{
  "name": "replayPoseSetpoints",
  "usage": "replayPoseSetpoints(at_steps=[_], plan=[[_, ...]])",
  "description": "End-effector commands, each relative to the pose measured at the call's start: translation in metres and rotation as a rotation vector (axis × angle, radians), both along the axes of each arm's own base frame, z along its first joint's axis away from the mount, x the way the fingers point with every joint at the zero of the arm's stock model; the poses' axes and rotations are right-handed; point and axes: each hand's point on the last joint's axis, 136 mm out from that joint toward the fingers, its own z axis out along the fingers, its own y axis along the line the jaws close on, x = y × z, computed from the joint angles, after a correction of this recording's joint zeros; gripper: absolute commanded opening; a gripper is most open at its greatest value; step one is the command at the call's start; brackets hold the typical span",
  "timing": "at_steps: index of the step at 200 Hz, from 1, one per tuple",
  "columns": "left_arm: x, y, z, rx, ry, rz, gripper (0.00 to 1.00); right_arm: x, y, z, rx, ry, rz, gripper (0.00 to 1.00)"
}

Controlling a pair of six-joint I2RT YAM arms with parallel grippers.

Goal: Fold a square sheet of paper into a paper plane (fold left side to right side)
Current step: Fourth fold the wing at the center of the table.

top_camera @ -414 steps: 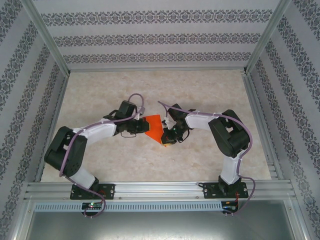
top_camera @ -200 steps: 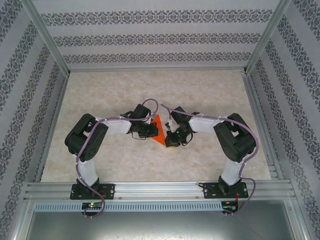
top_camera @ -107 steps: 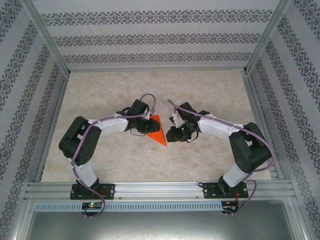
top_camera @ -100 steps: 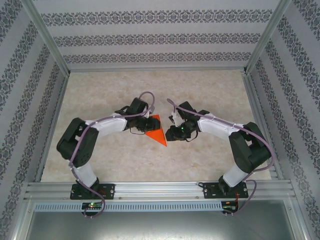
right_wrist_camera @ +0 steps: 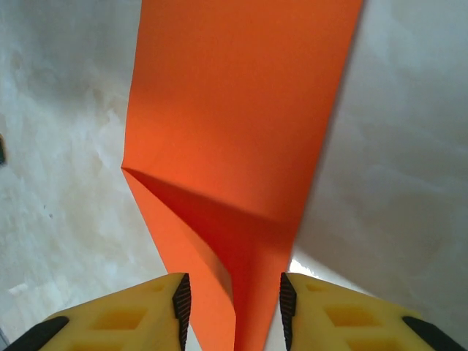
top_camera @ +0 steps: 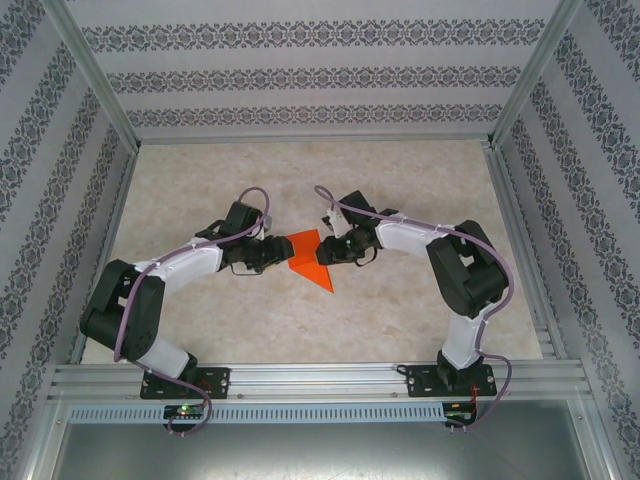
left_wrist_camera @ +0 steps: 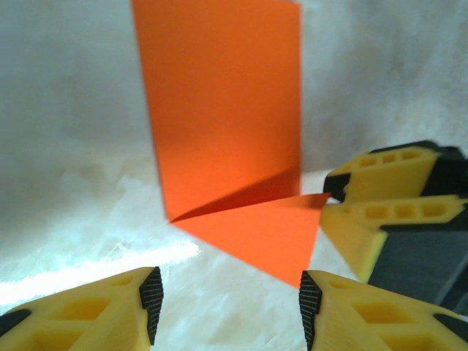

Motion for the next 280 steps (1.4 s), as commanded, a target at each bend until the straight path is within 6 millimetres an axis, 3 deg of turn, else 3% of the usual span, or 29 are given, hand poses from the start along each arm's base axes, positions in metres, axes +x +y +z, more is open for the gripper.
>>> replayPoseSetpoints(at_steps=[1, 95, 224, 259, 280], plan=[[-0.001, 0.003, -0.006, 0.001, 0.04, 0.037, 0.56, 0.007, 0.016, 0.008, 0.051, -0.035, 0.052, 0.34], [0.001, -0.011, -0.018, -0.054, 0.095, 0.033, 0.59, 0.009, 0.006, 0.004, 0.004, -0.044, 0.053, 0.0], [0.017, -0.041, -0.022, -0.103, 0.101, 0.006, 0.57, 0.014, -0.01, 0.002, -0.024, -0.05, -0.008, 0.0], [0.025, -0.052, -0.017, -0.131, 0.084, -0.005, 0.42, 0.014, -0.008, 0.004, -0.007, -0.053, -0.001, 0.0], [0.03, -0.058, -0.012, -0.138, 0.074, -0.013, 0.28, 0.016, -0.012, 0.01, -0.018, -0.077, -0.012, 0.09]])
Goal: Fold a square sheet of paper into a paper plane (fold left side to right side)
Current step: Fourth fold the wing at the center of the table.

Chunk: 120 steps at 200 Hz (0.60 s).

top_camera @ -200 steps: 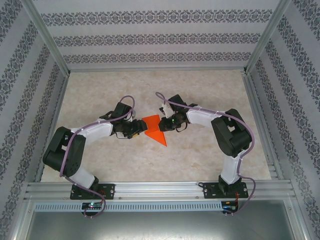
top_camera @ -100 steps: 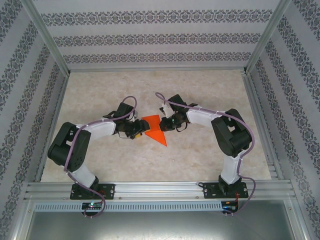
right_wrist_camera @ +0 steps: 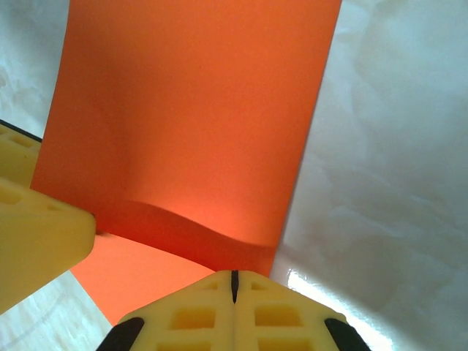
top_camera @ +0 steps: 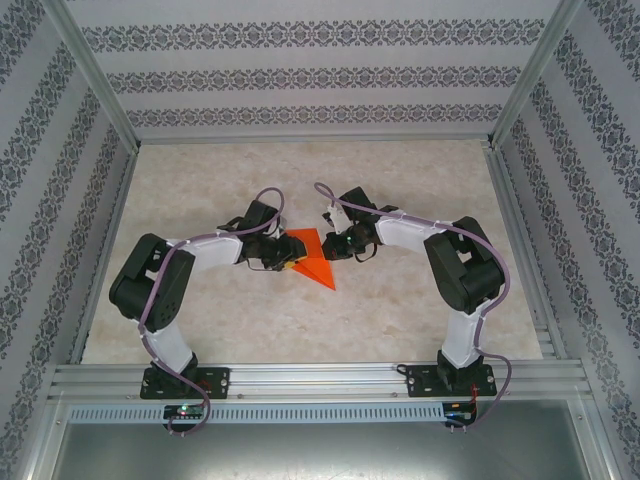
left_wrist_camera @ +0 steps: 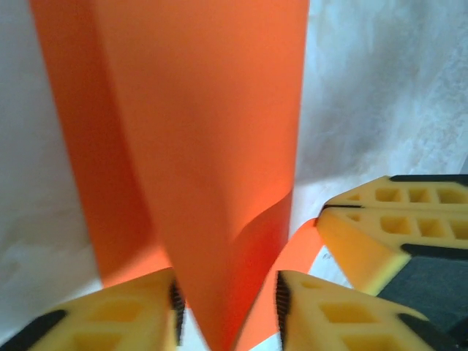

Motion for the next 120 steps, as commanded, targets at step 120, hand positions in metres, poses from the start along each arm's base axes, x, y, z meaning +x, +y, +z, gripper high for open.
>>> replayPoseSetpoints(at_steps=[120], plan=[[0.015, -0.018, 0.029, -0.035, -0.058, -0.002, 0.23, -0.061, 0.008, 0.042, -0.135, -0.416, 0.124, 0.44]])
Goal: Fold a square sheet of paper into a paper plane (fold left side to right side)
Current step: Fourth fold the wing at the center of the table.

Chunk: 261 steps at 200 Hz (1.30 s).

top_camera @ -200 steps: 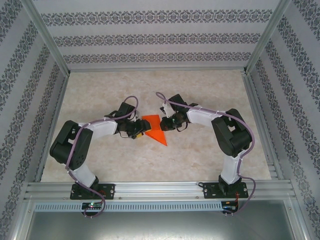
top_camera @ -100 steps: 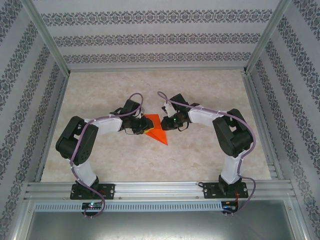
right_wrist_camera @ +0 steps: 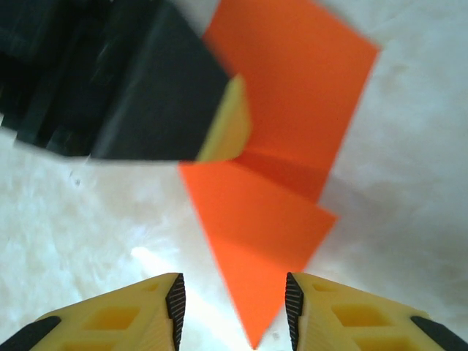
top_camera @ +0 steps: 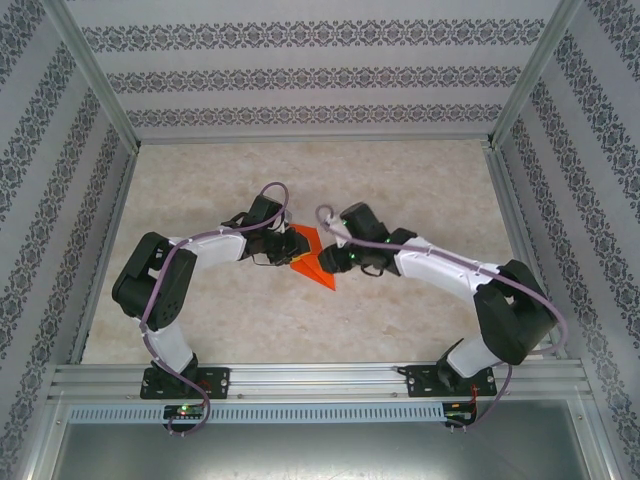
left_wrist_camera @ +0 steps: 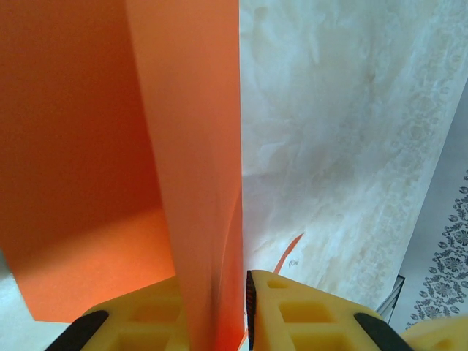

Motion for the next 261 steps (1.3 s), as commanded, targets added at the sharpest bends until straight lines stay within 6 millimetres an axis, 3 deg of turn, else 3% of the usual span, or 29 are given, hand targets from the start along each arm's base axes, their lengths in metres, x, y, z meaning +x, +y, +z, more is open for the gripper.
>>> replayPoseSetpoints(at_steps=[1, 54, 119, 185, 227, 261], plan=[[0.005, -0.005, 0.015, -0.009, -0.026, 0.009, 0.23, -0.007, 0.005, -0.015, -0.058, -0.079, 0.018, 0.44], [0.007, -0.006, 0.014, -0.012, -0.003, 0.026, 0.22, -0.003, 0.021, -0.041, -0.106, -0.085, 0.042, 0.44], [0.01, -0.005, 0.017, 0.008, -0.002, 0.027, 0.22, 0.008, 0.023, -0.049, -0.147, -0.108, 0.04, 0.43], [0.01, -0.005, 0.02, 0.014, -0.011, 0.018, 0.24, 0.01, 0.021, -0.055, -0.169, -0.106, 0.032, 0.3], [0.011, 0.001, 0.021, 0.034, -0.02, 0.025, 0.32, 0.008, 0.02, -0.057, -0.169, -0.092, 0.04, 0.16], [0.012, 0.007, 0.027, 0.034, -0.034, 0.032, 0.44, 0.006, 0.017, -0.062, -0.169, -0.072, 0.039, 0.11]])
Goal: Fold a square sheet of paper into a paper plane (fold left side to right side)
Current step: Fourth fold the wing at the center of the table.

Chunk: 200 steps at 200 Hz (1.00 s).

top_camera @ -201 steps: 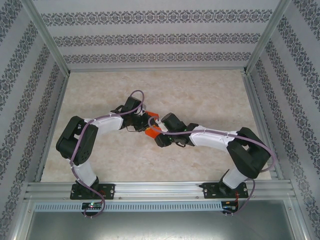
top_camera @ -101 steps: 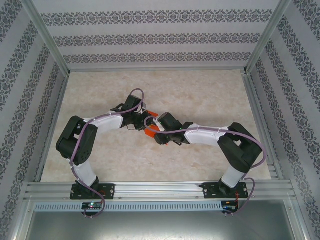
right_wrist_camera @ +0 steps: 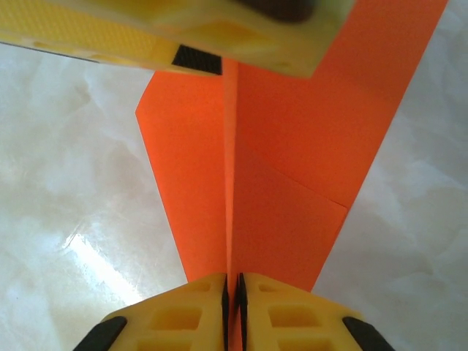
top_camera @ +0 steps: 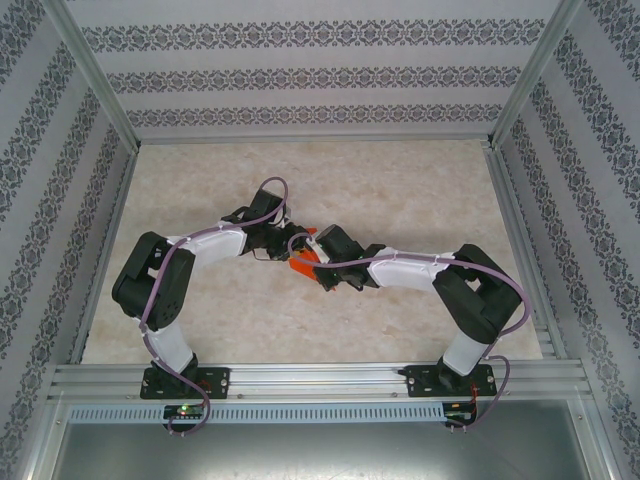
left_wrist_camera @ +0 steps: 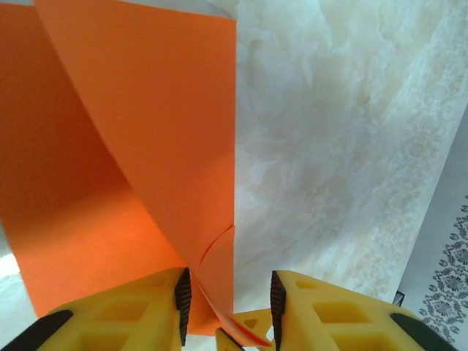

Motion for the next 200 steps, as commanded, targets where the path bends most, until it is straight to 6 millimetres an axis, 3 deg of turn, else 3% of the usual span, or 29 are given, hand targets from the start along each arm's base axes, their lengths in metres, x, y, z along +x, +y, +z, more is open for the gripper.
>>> replayPoseSetpoints(at_steps=[1, 66, 91, 133, 200], plan=[[0.004, 0.003, 0.02, -0.001, -0.046, -0.007, 0.44, 0.001, 0.002, -0.004, -0.002, 0.006, 0.007, 0.11], [0.01, 0.038, 0.034, 0.001, -0.074, 0.066, 0.68, -0.003, -0.002, -0.009, 0.002, 0.03, 0.006, 0.1], [0.013, 0.056, 0.035, -0.001, -0.075, 0.103, 0.7, -0.003, -0.001, -0.007, 0.02, 0.038, 0.002, 0.1], [0.003, 0.07, 0.041, 0.006, -0.117, 0.115, 0.57, -0.002, 0.004, 0.003, 0.157, 0.114, -0.014, 0.09], [-0.011, 0.028, 0.014, -0.089, -0.071, 0.035, 0.42, 0.0, 0.003, 0.001, 0.271, 0.238, -0.033, 0.08]])
